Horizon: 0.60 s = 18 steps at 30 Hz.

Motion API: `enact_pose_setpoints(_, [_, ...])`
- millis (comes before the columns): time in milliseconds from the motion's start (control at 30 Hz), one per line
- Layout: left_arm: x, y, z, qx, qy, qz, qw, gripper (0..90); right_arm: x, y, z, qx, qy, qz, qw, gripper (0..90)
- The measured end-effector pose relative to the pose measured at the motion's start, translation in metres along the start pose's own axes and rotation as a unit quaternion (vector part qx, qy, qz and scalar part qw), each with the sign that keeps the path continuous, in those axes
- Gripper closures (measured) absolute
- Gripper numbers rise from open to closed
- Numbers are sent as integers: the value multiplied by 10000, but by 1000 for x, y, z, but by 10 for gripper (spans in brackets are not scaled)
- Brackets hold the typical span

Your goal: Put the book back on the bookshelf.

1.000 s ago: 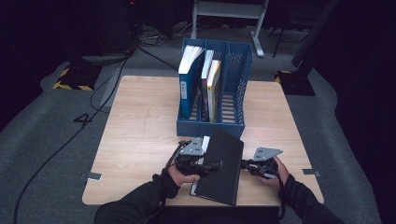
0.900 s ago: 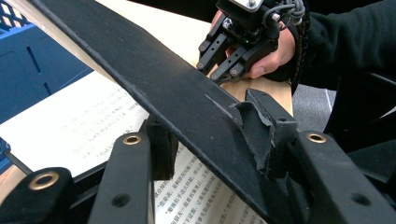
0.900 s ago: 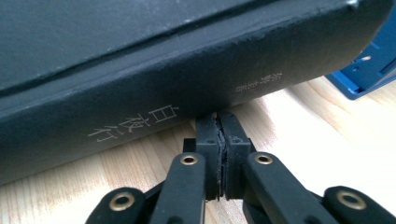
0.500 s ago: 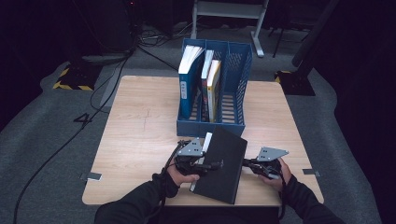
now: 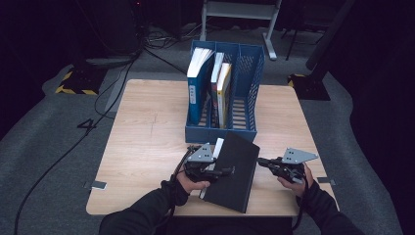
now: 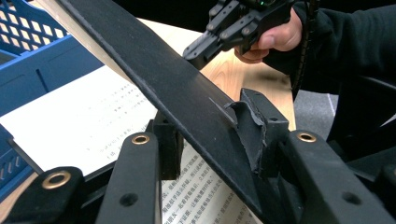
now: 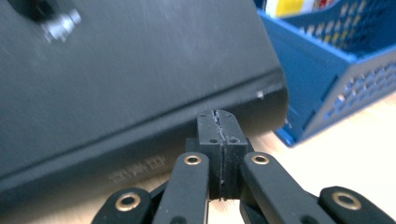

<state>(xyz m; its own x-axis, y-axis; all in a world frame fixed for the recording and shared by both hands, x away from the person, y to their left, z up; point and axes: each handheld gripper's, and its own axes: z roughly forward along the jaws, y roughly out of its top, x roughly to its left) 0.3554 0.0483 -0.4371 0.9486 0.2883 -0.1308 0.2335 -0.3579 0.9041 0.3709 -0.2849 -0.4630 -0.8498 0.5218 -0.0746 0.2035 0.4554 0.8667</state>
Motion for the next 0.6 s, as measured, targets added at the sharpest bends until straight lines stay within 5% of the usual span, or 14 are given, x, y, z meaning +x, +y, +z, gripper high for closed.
enact_pose_setpoints(333, [-7,2,-2,-110,-64,264,9996,622,4,-12,22,698,13,-189,9974,900])
enact_pose_setpoints(600, [-11,4,-2,-211,-109,431,9988,623,2,-14,18,314,190,-30,9993,900])
